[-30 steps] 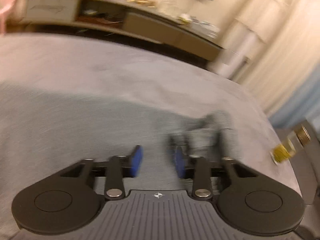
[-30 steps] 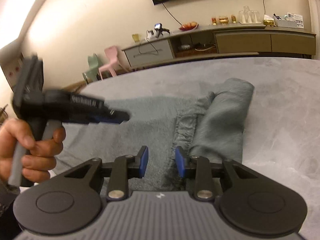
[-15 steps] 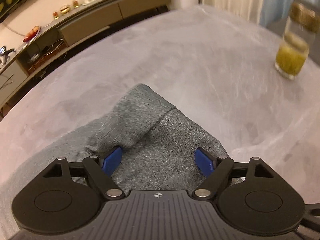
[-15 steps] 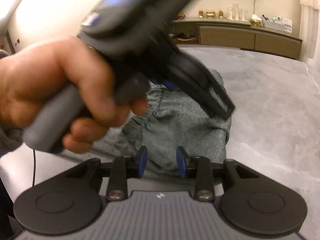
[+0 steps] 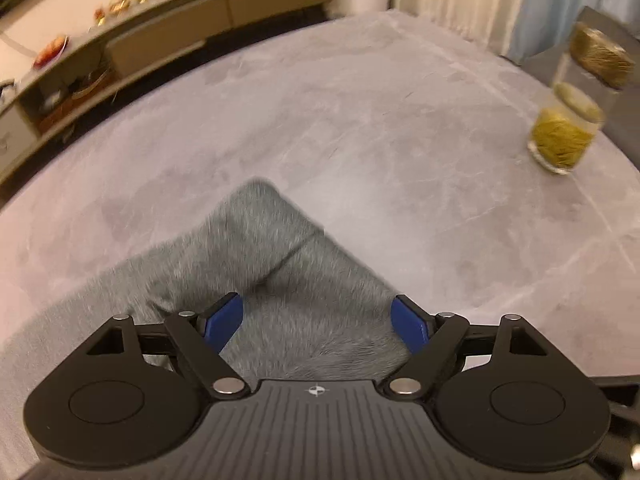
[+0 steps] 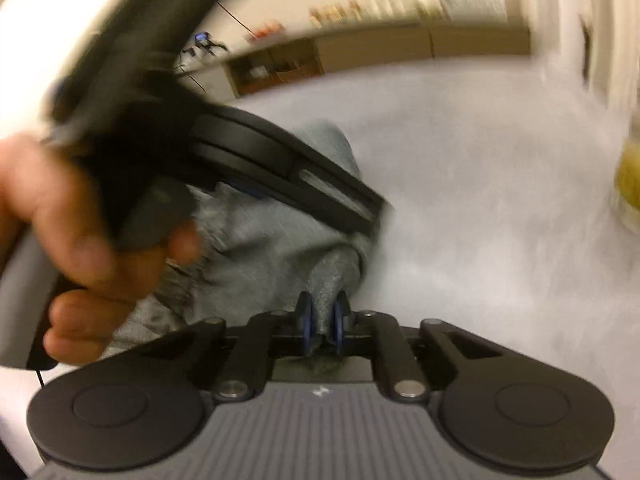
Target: Fold clothes
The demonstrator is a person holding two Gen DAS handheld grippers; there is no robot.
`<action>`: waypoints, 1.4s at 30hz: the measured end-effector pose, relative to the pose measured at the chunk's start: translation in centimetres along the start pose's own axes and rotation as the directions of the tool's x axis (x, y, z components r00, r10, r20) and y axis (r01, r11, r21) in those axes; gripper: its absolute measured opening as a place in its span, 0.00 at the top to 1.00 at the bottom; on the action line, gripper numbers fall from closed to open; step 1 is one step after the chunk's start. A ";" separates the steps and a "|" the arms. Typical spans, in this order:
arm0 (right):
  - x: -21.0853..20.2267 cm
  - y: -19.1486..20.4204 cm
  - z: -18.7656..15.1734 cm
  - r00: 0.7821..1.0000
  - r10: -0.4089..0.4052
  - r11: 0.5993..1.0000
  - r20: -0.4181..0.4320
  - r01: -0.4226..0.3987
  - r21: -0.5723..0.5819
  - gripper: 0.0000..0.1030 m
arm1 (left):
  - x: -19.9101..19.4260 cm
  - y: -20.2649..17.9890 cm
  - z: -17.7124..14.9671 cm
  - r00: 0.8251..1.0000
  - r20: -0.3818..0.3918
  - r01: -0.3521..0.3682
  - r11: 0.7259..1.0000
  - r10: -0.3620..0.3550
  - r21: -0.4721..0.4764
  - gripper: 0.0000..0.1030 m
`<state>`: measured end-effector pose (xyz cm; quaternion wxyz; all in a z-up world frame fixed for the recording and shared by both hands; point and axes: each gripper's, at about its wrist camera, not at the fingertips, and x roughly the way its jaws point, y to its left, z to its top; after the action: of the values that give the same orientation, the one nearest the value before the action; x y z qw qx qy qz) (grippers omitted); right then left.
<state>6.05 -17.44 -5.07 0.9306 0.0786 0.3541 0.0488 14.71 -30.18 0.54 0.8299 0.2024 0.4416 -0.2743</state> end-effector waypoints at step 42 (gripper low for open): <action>3.6 12.0 -0.2 0.932 0.241 0.803 -0.270 -0.348 -0.484 0.80 | -10.0 17.8 -25.4 0.982 0.171 -0.003 0.917 0.078 -0.399 0.48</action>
<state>8.22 -5.10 -5.39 0.8580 -0.1288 0.4000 0.2953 5.59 0.98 -2.76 0.8963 0.0129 0.4055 -0.1791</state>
